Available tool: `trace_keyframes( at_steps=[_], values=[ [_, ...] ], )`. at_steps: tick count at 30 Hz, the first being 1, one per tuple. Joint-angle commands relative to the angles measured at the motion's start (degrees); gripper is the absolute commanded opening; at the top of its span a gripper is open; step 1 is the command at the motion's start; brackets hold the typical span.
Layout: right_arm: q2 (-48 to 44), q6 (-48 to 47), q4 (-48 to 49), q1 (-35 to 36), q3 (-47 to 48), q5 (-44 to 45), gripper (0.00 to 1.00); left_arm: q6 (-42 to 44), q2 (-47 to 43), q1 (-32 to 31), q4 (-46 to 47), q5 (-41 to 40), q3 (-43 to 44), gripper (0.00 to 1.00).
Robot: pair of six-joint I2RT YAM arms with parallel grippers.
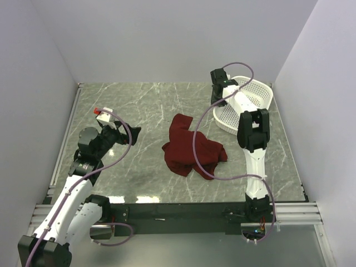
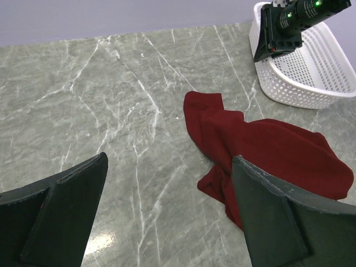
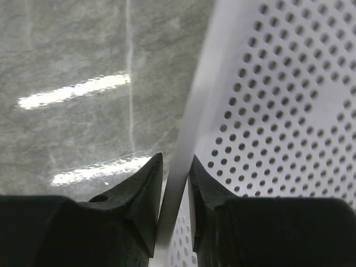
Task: Fold and stack the t-shirts
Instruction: Flatten the tshirt out
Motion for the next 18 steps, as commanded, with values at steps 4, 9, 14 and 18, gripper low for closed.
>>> trace_keyframes(
  at_steps=[4, 9, 14, 18],
  values=[
    [-4.9, -2.5, 1.3, -1.9, -5.3, 0.9, 0.16, 1.0, -0.9, -0.2, 1.2, 0.7, 2.4, 1.00],
    [-10.7, -7.9, 3.2, -3.5, -10.7, 1.3, 0.02, 0.9, -1.6, -0.2, 1.3, 1.1, 2.3, 0.99],
    [-17.1, -17.6, 7.1, -3.8, -20.4, 2.0, 0.00, 0.7, -1.9, -0.2, 1.4, 1.4, 2.3, 0.99],
    [-20.9, -27.9, 11.1, -5.3, -27.5, 1.5, 0.00, 0.6, -2.5, -0.3, 1.5, 1.7, 2.2, 0.99]
  ],
)
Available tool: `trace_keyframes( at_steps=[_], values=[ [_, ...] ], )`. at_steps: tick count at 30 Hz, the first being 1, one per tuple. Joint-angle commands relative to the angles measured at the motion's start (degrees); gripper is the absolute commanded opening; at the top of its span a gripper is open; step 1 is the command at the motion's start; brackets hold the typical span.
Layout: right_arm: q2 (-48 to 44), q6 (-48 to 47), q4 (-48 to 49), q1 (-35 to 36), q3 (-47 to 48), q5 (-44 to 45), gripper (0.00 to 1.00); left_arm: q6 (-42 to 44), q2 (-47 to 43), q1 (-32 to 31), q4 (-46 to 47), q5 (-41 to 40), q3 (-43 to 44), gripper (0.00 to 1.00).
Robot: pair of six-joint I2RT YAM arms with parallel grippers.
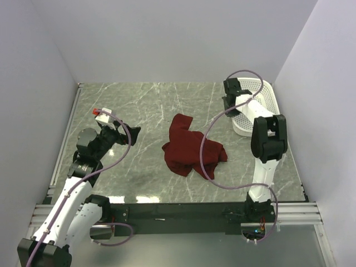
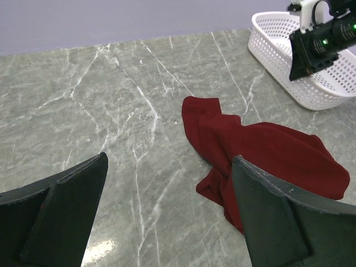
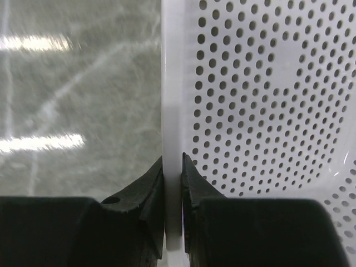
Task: Fold and stack the t-shirts
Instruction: Flatten the tshirt out
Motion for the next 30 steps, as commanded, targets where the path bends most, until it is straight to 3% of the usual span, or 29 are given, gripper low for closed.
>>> trace_keyframes(
  at_steps=[1, 5, 9, 21, 26, 30],
  values=[
    [-5.5, -11.5, 5.0, -2.0, -4.6, -1.1, 0.00, 0.4, -1.2, -0.3, 1.5, 1.5, 2.1, 0.99],
    [-7.0, -19.3, 6.3, -7.0, -5.1, -3.1, 0.00, 0.4, -1.3, -0.4, 1.6, 1.7, 2.1, 0.99],
    [-3.6, -18.7, 4.6, -10.5, 1.8, -5.6, 0.00, 0.4, -0.9, -0.5, 1.7, 1.9, 2.1, 0.99],
    [5.5, -18.9, 2.5, -11.2, 11.6, -6.3, 0.01, 1.0, -0.4, -0.8, 1.4, 1.5, 1.9, 0.99],
    [6.1, -18.9, 3.0, -11.4, 11.0, -5.9, 0.16, 1.1, -0.4, -0.8, 1.4, 1.7, 1.9, 1.00],
    [5.7, -18.9, 2.9, -11.3, 10.7, -5.6, 0.39, 1.2, -0.5, -0.9, 1.4, 2.0, 2.0, 0.99]
  ],
)
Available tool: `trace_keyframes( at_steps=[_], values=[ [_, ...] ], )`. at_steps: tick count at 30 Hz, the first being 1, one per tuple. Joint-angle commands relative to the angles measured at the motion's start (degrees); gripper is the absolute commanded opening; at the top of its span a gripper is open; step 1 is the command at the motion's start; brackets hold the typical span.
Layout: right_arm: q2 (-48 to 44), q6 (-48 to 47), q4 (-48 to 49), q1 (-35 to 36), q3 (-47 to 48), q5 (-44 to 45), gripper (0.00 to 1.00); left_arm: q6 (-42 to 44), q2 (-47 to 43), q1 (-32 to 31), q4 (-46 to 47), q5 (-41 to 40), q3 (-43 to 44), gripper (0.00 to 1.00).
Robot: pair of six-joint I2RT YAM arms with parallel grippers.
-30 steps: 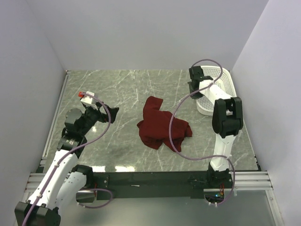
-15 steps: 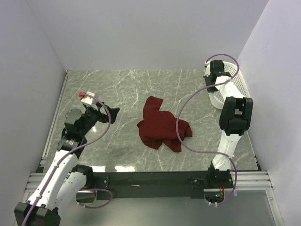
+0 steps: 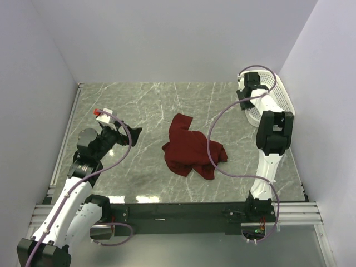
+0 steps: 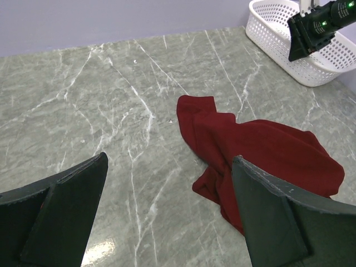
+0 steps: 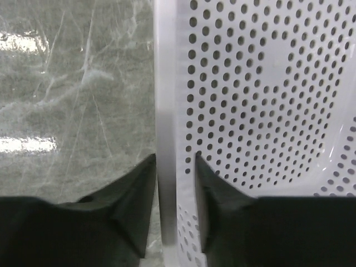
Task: Fold and stack the t-shirts
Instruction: Flatten the tshirt out
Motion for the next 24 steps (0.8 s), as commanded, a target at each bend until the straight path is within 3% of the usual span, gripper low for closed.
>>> trace_keyframes(
  at_steps=[1, 2, 3, 4, 6, 8, 13, 16, 17, 21, 24],
  values=[
    [-2.1, -0.5, 1.0, -0.1, 1.5, 0.9, 0.43, 0.9, -0.3, -0.3, 1.4, 1.3, 1.8, 1.00],
    [-2.8, -0.3, 1.0, -0.1, 1.4, 0.7, 0.50, 0.9, -0.3, -0.3, 1.7, 2.7, 1.8, 0.99],
    [-3.9, -0.2, 1.0, -0.1, 0.7, 0.2, 0.68, 0.9, -0.2, -0.4, 2.0, 4.1, 1.7, 1.00],
    [-7.1, -0.2, 1.7, 0.0, -0.2, -0.6, 0.78, 1.2, 0.0, -0.5, 2.7, 6.2, 1.1, 0.99],
    [-10.9, -0.4, 2.6, 0.3, -2.6, -1.9, 0.90, 1.7, 1.1, -1.7, 5.1, 13.9, 0.5, 0.99],
    [-17.0, -0.5, 2.4, 0.6, -4.1, -6.3, 0.91, 2.5, 2.1, -4.4, 6.4, 16.6, -0.4, 0.99],
    [-34.5, -3.0, 2.5, 0.7, -15.0, -22.3, 0.93, 7.3, 6.2, -13.2, 3.0, 12.2, 0.9, 0.99],
    [-46.9, -9.1, 3.4, 0.5, -26.5, -41.5, 0.93, 15.2, 9.2, -20.3, -0.4, 12.0, 2.6, 0.96],
    [-50.4, -10.9, 3.9, 0.4, -29.9, -52.6, 0.93, 20.5, 10.6, -23.9, -1.2, 11.9, 2.9, 0.93],
    [-65.7, -18.5, 6.9, 0.4, -48.0, -70.2, 0.93, 33.9, 13.9, -33.3, -2.1, 9.3, 4.2, 0.92],
    [-74.4, -15.2, 9.4, -1.1, -54.2, -71.1, 0.93, 41.4, 19.6, -38.9, -1.7, 6.1, 6.4, 0.92]
  ],
)
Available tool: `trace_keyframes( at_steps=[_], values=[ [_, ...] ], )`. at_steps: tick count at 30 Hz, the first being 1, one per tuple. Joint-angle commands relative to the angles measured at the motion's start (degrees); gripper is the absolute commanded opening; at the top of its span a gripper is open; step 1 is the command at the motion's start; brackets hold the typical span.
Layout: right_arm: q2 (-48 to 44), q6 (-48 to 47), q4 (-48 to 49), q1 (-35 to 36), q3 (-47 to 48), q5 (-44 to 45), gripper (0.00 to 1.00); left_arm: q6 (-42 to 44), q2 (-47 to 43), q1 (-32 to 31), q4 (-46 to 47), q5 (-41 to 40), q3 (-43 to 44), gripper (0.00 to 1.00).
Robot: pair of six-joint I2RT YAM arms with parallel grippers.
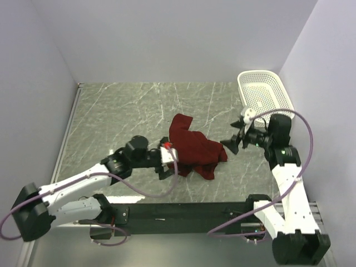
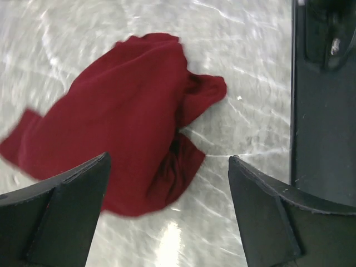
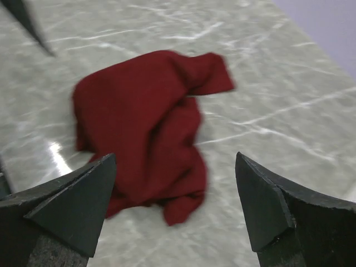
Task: Fold and stack the t-shirts
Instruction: Flatten the tshirt out
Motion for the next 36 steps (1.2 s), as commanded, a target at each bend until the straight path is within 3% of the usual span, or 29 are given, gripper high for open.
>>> trace_keyframes(
  at_steps=[1, 5, 9, 16, 19, 20, 22, 30, 36],
  values=[
    [-4.3, -0.6, 3.4, -2.4, -5.2, -10.7, 0.93, 15.0, 5.6, -4.7, 0.6, -3.7, 6.0, 0.93],
    [-4.6, 2.9, 3.6, -9.6, -5.9, -10.0, 0.92, 21.2, 18.3, -8.8, 0.3, -3.4, 12.0, 0.90],
    [-5.9, 5.8, 5.1, -18.0, -6.9, -15.1, 0.91, 24.2, 27.9, -9.0, -0.5, 0.0, 21.6, 0.88],
    [-6.5, 5.5, 3.7, -21.1, -6.2, -18.4, 0.91, 28.1, 44.1, -9.1, -10.1, 4.8, 38.0, 0.77],
    [-6.5, 4.8, 2.6, -21.4, -6.0, -19.1, 0.90, 27.9, 46.4, -9.1, -10.9, 6.1, 40.9, 0.70],
    [-6.6, 4.7, 2.4, -21.5, -6.0, -19.1, 0.90, 27.8, 47.7, -9.0, -11.4, 6.3, 41.7, 0.62],
    [-6.5, 4.6, 2.1, -21.6, -5.8, -19.3, 0.90, 28.0, 48.8, -9.0, -13.0, 6.5, 43.8, 0.55],
    [-4.2, 0.5, -3.0, -22.1, -3.9, -19.9, 0.90, 29.5, 51.3, -9.0, -14.9, 3.7, 44.1, 0.53],
    [-3.8, -0.8, -5.2, -22.7, -3.4, -22.1, 0.89, 25.6, 51.3, -7.4, -7.4, 1.8, 41.1, 0.28]
  ],
)
